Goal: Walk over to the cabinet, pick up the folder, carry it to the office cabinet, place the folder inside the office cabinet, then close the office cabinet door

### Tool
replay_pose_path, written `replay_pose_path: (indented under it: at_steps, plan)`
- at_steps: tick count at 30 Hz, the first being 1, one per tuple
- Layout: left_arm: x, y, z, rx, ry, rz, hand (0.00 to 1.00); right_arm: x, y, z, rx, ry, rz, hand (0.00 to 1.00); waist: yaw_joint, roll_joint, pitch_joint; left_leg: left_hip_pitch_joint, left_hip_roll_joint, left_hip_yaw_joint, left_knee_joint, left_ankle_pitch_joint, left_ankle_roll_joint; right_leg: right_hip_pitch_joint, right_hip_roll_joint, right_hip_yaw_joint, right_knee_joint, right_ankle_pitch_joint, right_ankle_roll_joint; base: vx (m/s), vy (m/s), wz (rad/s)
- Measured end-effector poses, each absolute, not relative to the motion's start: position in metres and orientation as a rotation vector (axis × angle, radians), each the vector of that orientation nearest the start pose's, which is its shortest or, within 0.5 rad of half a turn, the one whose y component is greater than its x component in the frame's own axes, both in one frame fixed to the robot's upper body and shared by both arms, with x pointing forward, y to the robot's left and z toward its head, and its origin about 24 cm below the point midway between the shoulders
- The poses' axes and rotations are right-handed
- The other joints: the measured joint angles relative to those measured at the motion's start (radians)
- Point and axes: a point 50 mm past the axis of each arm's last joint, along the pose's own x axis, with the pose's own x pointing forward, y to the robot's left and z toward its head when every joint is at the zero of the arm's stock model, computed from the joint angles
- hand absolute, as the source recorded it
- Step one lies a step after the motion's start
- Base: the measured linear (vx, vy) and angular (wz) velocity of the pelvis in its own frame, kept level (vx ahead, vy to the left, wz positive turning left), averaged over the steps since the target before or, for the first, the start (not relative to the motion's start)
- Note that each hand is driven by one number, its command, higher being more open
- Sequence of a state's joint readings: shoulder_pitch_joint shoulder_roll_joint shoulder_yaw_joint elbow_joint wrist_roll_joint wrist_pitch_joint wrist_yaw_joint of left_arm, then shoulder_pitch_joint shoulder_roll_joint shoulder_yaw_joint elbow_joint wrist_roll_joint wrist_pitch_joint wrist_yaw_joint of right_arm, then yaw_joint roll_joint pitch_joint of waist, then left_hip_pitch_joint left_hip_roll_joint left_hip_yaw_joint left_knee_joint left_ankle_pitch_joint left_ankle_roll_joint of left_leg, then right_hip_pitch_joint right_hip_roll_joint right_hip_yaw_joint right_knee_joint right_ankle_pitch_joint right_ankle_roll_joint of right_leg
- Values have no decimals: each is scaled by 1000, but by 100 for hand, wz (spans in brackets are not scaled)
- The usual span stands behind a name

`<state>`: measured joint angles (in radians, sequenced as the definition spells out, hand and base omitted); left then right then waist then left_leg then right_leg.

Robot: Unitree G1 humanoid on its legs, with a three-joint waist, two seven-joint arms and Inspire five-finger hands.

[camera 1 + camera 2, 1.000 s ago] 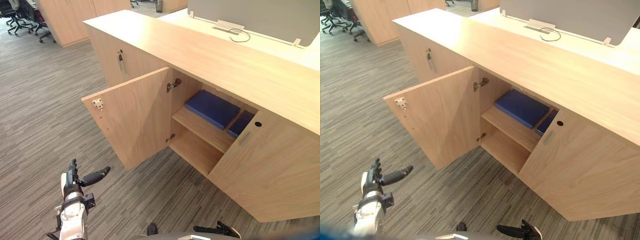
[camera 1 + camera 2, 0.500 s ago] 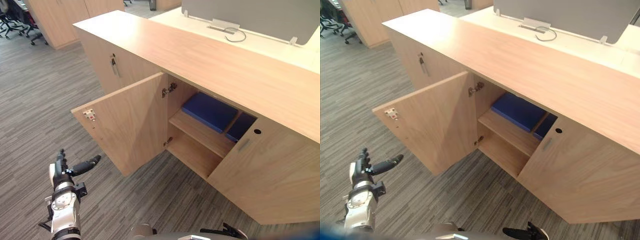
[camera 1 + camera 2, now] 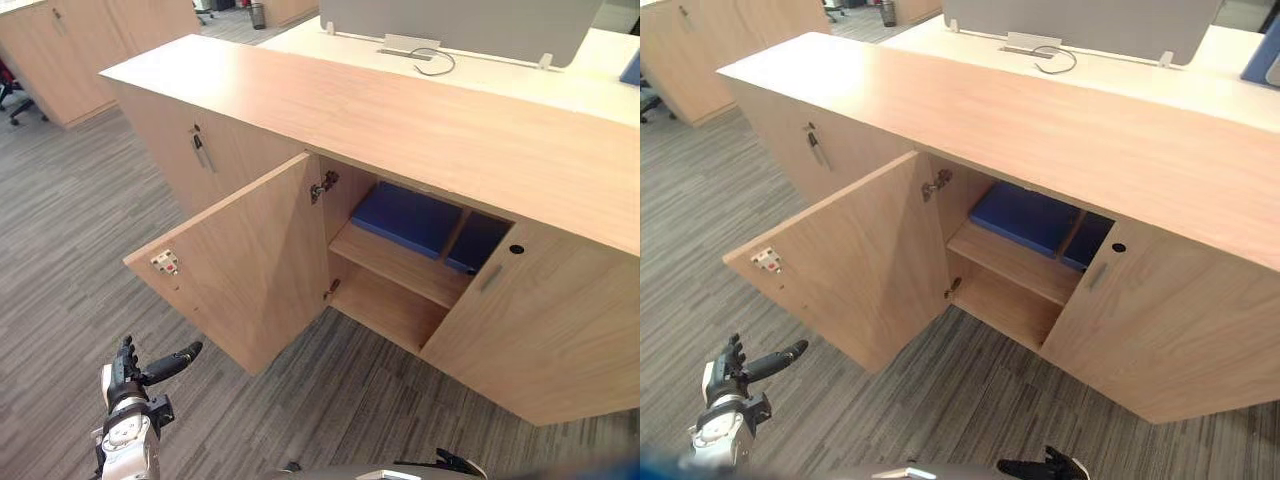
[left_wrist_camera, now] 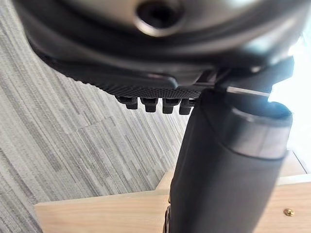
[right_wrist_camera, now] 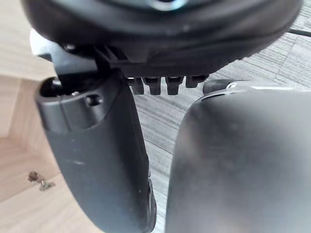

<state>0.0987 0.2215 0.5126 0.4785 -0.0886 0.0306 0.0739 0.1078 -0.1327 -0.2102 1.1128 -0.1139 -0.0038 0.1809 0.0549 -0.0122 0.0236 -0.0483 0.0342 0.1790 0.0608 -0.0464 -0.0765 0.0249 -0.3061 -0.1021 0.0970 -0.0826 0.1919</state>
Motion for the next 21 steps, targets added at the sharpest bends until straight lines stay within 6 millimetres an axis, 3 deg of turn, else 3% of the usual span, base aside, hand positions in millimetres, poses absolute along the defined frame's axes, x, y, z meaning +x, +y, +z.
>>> replay_pose_path:
  at_steps: [9, 21]
  plan:
    - [178, 322, -42, 48, 463, 596, 100, 66, -216, -165, -47, 1217, 18, 100, -2, -3, -18, 29, 2, 33, -79, 46, 11, -30, 9, -6, -4, 8, 3, -34, 13, -13]
    - [197, 344, -14, 99, 371, 637, 100, 57, -216, -166, -19, 1229, -8, 100, -5, -6, -26, 38, 2, 33, -147, 100, 14, -59, 17, -24, -15, 10, 2, -79, -15, -3]
